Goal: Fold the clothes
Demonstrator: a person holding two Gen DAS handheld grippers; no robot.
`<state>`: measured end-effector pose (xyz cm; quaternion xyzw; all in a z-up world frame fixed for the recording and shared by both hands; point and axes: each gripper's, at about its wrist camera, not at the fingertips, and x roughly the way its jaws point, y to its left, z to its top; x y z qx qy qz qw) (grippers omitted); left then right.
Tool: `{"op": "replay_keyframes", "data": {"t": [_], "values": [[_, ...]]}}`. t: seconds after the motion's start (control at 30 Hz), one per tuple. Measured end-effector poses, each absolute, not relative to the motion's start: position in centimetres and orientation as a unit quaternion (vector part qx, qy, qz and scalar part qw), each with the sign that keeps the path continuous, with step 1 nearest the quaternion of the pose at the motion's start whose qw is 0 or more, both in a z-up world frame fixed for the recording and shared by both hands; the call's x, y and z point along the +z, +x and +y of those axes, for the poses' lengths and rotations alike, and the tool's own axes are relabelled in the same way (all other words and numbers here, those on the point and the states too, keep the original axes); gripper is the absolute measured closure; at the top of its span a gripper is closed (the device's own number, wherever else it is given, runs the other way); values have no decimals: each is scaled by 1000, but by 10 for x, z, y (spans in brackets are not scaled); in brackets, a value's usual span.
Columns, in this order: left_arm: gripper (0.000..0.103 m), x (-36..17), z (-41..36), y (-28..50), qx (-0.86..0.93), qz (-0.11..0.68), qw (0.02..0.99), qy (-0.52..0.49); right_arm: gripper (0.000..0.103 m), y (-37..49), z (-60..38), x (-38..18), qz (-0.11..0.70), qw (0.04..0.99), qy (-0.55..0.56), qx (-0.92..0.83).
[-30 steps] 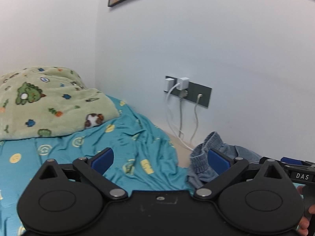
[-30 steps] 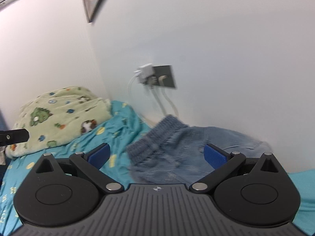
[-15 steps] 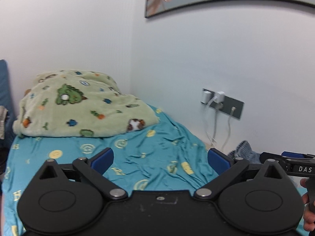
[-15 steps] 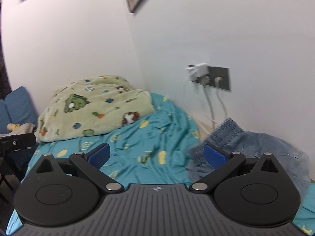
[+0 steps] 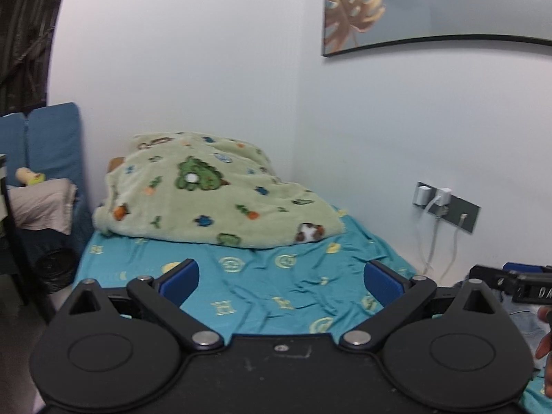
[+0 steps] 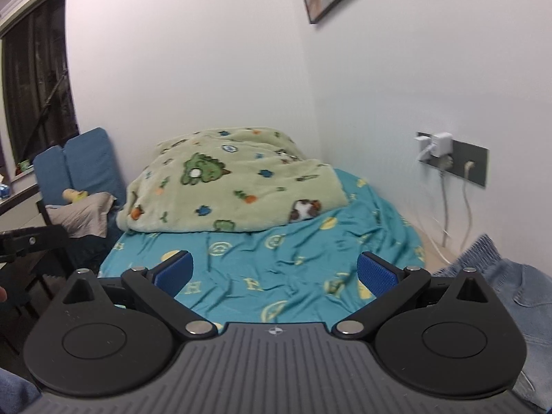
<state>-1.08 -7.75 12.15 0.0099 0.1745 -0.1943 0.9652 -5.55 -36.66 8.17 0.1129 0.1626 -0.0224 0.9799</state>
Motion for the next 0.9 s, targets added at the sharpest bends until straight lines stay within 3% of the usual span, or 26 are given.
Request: {"op": "replay_keyframes", "data": {"t": [0.43, 0.9], "values": [[1, 111, -27, -12, -126, 176, 976, -7, 0, -17, -307, 79, 174, 977, 108, 59], [1, 54, -15, 28, -79, 199, 977, 5, 0, 25, -266, 51, 181, 974, 90, 105]]}}
